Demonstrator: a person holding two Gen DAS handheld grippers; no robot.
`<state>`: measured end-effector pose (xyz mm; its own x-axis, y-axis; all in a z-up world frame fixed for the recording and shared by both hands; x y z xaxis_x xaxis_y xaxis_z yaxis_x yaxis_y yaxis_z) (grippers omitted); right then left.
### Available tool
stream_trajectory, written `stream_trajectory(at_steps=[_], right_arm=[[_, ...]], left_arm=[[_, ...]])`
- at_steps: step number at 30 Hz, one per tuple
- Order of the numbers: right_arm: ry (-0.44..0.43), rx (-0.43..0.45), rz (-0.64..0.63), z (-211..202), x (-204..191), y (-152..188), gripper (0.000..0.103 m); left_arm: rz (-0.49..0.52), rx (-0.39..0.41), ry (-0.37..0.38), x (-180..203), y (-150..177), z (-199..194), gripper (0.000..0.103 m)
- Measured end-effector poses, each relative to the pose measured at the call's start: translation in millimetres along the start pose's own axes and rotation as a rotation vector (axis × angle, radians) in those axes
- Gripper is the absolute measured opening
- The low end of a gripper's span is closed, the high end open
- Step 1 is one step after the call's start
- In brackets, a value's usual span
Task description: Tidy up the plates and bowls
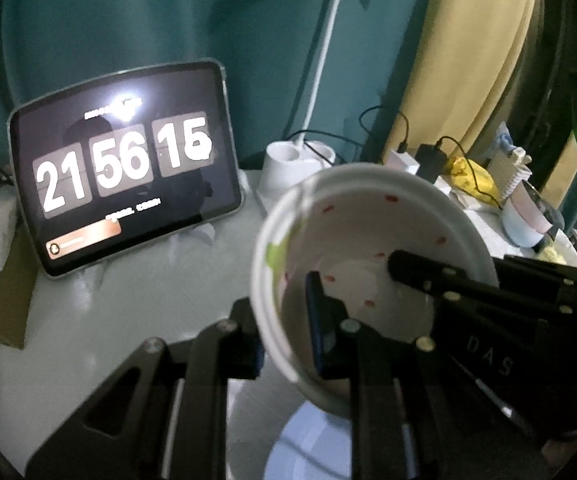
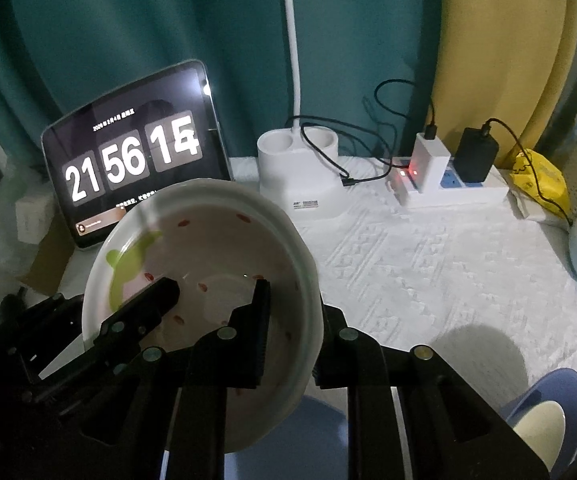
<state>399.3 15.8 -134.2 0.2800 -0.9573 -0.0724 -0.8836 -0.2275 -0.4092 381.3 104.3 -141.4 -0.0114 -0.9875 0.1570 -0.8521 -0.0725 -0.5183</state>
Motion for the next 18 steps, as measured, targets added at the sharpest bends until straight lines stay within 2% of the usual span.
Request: stream_trajectory(at_steps=[18], right_arm=[[-0.021,0.059,0.031,-46,25,30,0.018]], left_arm=[[0.044,0.042,-0.011,43,16,-37,0.017]])
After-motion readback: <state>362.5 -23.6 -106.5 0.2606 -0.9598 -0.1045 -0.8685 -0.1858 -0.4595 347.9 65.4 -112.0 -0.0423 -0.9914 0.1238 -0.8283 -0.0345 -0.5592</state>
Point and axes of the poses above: each gripper's, at about its wrist camera, not at the fingertips, and z roughly the way its jaws point, x to its right, y to its underside, the point moved 5 cm from there along z, roughly the way its jaws point, and after that the axes turned 15 degrees about -x, right-handed, at the moved point
